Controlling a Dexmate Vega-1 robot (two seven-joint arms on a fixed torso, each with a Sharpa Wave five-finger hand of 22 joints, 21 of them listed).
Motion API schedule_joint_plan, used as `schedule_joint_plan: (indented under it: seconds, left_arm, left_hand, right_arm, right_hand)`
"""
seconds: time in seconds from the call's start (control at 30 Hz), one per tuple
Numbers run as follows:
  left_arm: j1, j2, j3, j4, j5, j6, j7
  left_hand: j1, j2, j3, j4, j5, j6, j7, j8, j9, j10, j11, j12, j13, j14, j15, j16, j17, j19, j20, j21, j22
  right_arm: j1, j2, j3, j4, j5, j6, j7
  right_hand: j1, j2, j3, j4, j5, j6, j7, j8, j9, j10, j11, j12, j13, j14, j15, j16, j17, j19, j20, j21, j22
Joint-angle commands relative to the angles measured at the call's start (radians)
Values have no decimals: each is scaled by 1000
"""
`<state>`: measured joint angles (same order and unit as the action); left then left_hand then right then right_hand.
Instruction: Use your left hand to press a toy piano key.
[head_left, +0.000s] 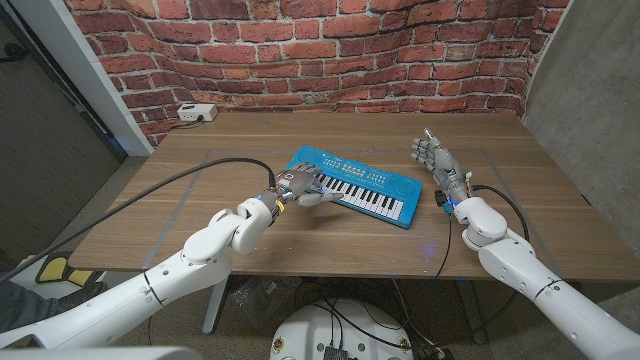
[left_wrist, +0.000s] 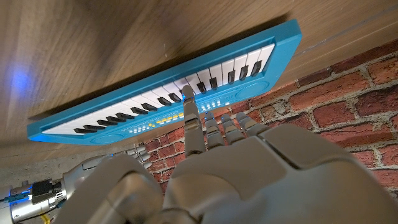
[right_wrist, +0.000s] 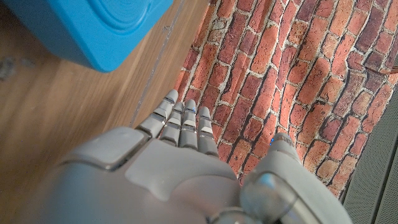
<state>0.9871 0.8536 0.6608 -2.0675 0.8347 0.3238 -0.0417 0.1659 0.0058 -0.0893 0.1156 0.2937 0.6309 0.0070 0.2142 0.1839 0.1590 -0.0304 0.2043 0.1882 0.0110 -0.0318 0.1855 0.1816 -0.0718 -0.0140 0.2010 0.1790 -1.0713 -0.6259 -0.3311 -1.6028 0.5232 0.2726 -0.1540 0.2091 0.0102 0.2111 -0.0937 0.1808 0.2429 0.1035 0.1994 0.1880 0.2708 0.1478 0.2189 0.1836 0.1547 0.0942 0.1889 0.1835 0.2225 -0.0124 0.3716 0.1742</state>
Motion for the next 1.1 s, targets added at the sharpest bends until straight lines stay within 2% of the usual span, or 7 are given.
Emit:
schedule_joint_plan:
  seconds: [0.03,0.6,1.1]
  left_arm:
    - [-7,-7,14,10,-7,0,-6]
    - [-29,-24,37,41,-18,-4,-18]
    - [-31,-27,50,40,-18,8,-17]
  left_hand:
    - [10,0,0,-2,10,2,-8,-3,1,3,-6,5,2,5,-11,3,-1,-1,8,3,4]
    - [20,6,-1,-5,10,1,-13,-6,1,5,-6,5,2,8,-12,3,-1,0,20,4,4]
    - [27,11,-1,-7,11,-4,-22,-10,1,4,-8,4,2,9,-12,2,0,-1,26,4,4]
  right_arm:
    - [-1,3,-2,4,0,6,3]
    - [-3,3,0,1,-2,13,2]
    - [-7,-9,3,-7,-4,11,8]
  right_hand:
    - [0,7,1,-4,5,4,-1,-1,4,8,-1,-2,4,4,8,-3,2,7,1,-2,5]
    - [-1,7,-1,-5,4,4,-2,-1,4,8,-1,-2,4,3,9,-3,2,7,1,-7,5]
    - [-2,8,-1,-6,5,4,-2,-1,4,8,0,-3,4,4,9,-3,2,8,3,-12,5]
